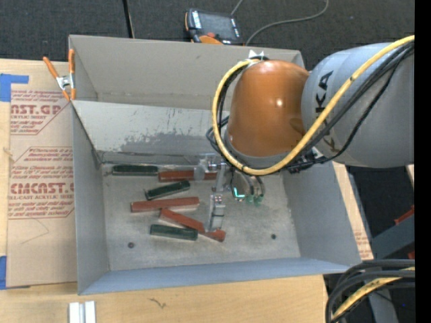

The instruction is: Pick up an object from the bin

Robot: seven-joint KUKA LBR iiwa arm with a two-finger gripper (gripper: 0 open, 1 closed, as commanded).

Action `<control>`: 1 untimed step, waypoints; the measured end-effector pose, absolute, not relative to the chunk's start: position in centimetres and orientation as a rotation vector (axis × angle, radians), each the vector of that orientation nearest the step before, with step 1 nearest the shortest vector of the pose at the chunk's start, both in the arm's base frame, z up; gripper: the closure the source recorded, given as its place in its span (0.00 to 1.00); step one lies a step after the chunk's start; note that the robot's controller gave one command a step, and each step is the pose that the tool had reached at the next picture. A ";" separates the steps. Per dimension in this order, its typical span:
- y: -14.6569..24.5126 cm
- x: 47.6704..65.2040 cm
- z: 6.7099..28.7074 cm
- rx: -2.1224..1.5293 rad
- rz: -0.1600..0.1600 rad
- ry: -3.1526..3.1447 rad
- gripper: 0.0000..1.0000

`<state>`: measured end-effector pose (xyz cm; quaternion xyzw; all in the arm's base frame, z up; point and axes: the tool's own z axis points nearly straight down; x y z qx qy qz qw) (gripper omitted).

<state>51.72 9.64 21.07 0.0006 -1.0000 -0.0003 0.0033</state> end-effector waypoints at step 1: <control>12.9 48.2 6.7 -0.048 -0.004 -3.144 0.00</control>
Offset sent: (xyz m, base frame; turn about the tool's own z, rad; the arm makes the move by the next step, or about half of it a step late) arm -0.0348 0.0313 -0.1407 0.0330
